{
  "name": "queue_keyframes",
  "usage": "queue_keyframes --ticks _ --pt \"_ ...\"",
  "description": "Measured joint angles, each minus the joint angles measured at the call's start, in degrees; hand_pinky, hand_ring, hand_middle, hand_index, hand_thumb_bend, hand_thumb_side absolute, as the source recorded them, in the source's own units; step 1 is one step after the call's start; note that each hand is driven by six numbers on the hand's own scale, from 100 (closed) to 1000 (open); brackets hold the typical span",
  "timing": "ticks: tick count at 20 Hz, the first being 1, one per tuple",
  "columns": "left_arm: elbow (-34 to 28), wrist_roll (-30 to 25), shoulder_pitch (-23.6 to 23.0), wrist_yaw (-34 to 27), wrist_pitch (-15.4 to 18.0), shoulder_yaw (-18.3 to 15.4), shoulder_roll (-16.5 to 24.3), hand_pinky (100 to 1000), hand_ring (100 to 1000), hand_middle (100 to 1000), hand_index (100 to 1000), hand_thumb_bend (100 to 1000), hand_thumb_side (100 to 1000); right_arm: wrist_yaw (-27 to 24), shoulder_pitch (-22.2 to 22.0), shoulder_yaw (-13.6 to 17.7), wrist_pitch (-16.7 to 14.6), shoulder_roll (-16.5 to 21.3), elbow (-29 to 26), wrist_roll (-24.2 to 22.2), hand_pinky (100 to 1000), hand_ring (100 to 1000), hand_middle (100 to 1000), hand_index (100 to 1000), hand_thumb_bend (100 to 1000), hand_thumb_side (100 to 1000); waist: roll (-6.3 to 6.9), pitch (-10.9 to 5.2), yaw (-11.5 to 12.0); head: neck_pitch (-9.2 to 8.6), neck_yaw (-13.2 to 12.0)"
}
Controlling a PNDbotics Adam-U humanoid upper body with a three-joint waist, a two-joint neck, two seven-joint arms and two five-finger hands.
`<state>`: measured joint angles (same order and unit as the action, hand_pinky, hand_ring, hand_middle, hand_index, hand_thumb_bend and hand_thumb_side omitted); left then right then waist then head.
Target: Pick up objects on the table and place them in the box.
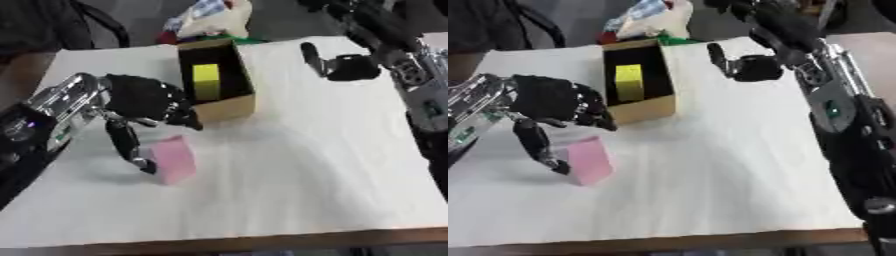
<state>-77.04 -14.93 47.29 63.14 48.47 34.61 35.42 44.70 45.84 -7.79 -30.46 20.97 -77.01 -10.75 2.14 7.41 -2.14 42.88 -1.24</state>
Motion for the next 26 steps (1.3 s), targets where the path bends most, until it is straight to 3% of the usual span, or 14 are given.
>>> queue_keyframes --ticks 7,12,16,17,19,26 --pt "3.34 3.95 -0.13 6.75 2.8 0.55 -0.63 872 828 801 974 524 411 -0.26 0.0 -0.01 0.0 0.0 0.02 0.0 805 824 861 965 100 575 -0.22 0.0 -0.27 0.0 0.16" --pt "5.45 7.48 0.08 10.08 3.41 0.45 -2.05 871 827 801 973 511 386 -0.48 0.0 -0.01 0.03 0.0 0.07 0.0 804 823 861 963 100 579 -0.46 0.0 -0.33 0.0 0.25" --pt "6.67 10.08 0.25 11.75 3.48 0.31 -2.95 852 803 767 947 463 312 -0.66 -0.01 0.0 0.09 0.0 0.26 0.03 803 823 861 963 100 590 -0.47 0.02 -0.33 0.0 0.33" --pt "6.92 10.67 0.26 12.03 3.49 0.26 -3.16 826 763 714 903 429 243 -0.74 -0.01 0.0 0.1 0.0 0.32 0.04 803 823 862 963 100 591 -0.48 0.03 -0.33 0.0 0.35" --pt "7.18 12.12 0.33 12.02 3.5 0.07 -3.39 799 713 637 847 376 221 -0.92 -0.02 0.0 0.14 0.0 0.35 0.06 802 823 861 963 100 594 -0.49 0.05 -0.34 -0.01 0.38" --pt "7.08 16.58 0.35 9.2 3.5 -1.02 -3.57 775 641 536 762 274 193 -0.99 -0.48 0.01 0.27 0.0 0.4 0.17 802 823 861 963 100 601 -0.49 0.11 -0.32 -0.01 0.46"
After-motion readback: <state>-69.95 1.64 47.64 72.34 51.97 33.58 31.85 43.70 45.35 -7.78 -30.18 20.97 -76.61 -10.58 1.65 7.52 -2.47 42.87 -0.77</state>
